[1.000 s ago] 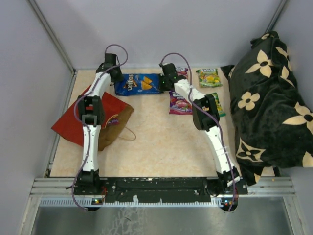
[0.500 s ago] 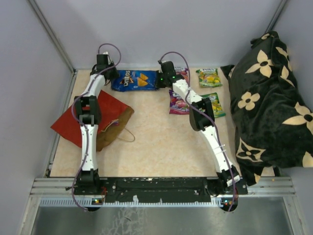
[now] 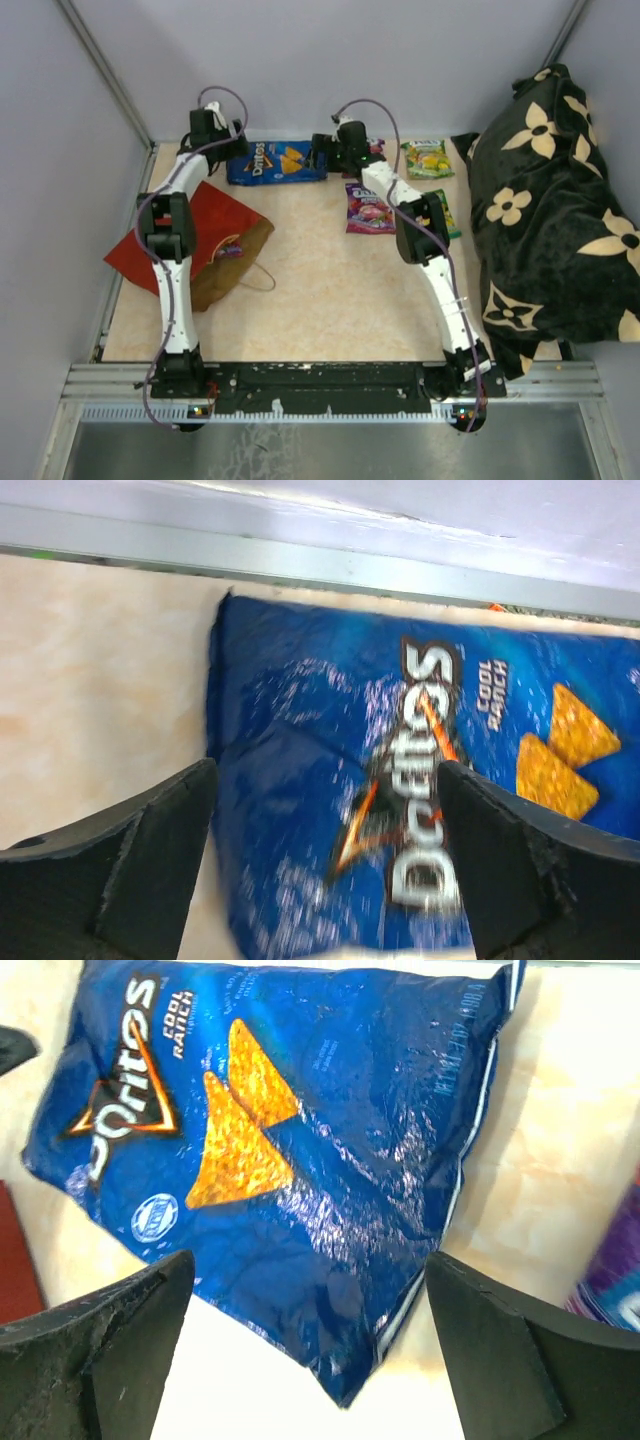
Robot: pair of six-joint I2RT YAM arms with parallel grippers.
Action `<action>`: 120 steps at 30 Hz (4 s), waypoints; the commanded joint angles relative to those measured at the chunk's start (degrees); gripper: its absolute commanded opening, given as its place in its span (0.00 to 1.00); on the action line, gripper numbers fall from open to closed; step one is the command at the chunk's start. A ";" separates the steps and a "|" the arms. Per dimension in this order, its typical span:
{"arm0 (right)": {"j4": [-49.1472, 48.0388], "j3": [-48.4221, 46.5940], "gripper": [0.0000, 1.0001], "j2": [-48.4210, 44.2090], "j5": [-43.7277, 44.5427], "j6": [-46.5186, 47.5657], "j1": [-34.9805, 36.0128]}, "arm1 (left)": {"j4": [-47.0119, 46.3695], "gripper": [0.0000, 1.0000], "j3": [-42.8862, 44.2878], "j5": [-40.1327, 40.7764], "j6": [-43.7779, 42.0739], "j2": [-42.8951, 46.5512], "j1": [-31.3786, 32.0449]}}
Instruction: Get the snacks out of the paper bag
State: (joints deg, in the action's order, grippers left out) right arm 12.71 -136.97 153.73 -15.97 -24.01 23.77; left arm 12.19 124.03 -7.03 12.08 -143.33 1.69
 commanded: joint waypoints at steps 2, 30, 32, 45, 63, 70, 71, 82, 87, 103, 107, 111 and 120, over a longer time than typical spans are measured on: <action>-23.52 17.33 0.99 -20.16 -2.72 -5.72 -2.35 | -14.74 1.00 -18.75 3.90 -7.05 24.98 -0.93; -72.50 89.44 0.99 -45.24 -0.47 -35.72 26.24 | 19.26 1.00 -68.50 -5.61 0.77 88.88 8.06; -73.58 89.33 0.99 -43.99 -1.19 -36.43 26.63 | 20.52 1.00 -69.78 -5.15 -0.25 90.95 8.06; -70.40 86.55 0.99 -42.57 -0.70 -35.30 28.79 | 22.23 0.79 -74.65 -2.83 1.46 94.62 8.29; -73.93 78.31 0.75 -28.17 27.54 -89.50 37.82 | 11.20 0.00 -71.02 2.32 4.40 89.77 8.24; -67.32 67.25 0.73 -20.91 22.96 -100.63 38.61 | 10.88 0.00 -69.24 7.82 3.81 88.81 8.24; -65.62 66.85 0.72 -21.11 23.25 -101.14 38.63 | 11.68 0.00 -68.65 9.96 3.34 89.13 8.30; -28.61 53.88 0.65 -23.59 30.75 -94.67 37.73 | 25.62 0.00 -59.66 15.28 -1.66 90.19 8.33; -18.38 44.07 0.65 -19.40 32.31 -94.55 37.75 | 25.36 0.00 -58.30 9.94 -2.02 89.09 8.33; -10.98 30.58 0.00 -9.59 43.60 -94.33 38.32 | 23.74 0.00 -62.59 6.18 -2.56 86.57 8.33; -16.22 35.71 0.00 -15.03 49.82 -82.08 39.10 | 23.67 0.00 -61.52 8.83 -2.91 85.91 8.37; -31.20 52.02 0.00 -25.90 47.75 -67.62 39.27 | 22.78 0.00 -60.55 10.94 -3.03 85.23 8.24; -41.44 90.89 0.00 -61.51 43.33 -45.63 38.94 | 21.00 0.00 -61.19 10.78 -3.92 81.64 8.24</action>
State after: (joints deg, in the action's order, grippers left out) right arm -22.81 -55.92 107.90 24.82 -81.19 62.74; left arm 35.24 62.00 3.03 9.56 -60.71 9.67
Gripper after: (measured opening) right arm 0.023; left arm 0.011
